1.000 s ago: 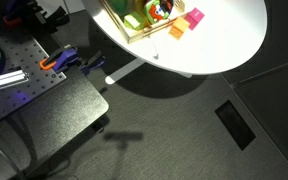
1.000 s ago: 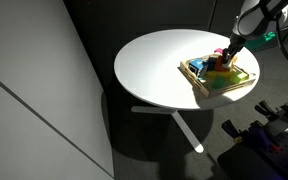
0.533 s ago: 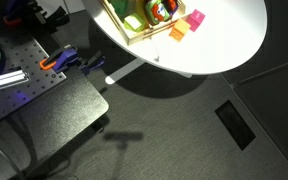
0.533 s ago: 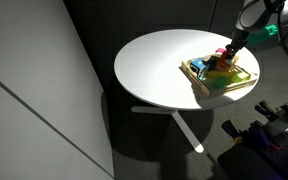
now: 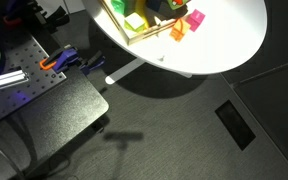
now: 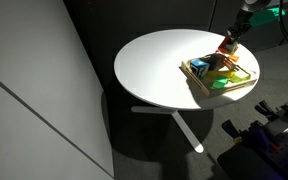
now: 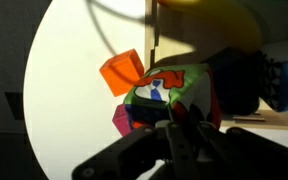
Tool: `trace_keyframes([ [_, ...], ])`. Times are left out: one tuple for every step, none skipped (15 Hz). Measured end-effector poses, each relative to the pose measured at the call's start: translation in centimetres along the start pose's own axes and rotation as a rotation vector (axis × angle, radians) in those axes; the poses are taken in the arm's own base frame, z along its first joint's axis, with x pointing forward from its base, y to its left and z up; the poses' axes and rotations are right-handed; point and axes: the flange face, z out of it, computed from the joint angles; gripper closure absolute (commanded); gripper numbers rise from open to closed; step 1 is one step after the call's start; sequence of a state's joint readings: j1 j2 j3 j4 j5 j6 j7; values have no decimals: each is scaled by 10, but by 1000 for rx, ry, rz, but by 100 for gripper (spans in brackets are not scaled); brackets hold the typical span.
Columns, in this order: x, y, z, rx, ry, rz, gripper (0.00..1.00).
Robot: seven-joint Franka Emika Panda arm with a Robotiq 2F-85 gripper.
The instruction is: Remove the plush block from the wooden tray
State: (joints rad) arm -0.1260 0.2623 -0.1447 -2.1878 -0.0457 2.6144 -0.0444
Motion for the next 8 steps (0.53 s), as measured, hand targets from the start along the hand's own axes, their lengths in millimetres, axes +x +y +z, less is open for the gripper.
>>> trace_keyframes([
  [8, 1, -7, -1, 24, 20, 97],
  [16, 1, -15, -2, 62, 46, 94],
  [25, 2, -24, -2, 105, 74, 66],
  [33, 2, -32, 0, 145, 107, 64],
  [39, 2, -39, 2, 179, 137, 59],
  [44, 3, -45, 4, 208, 162, 50],
  [47, 3, -49, 7, 230, 182, 43],
  [49, 3, -51, 8, 245, 196, 34],
])
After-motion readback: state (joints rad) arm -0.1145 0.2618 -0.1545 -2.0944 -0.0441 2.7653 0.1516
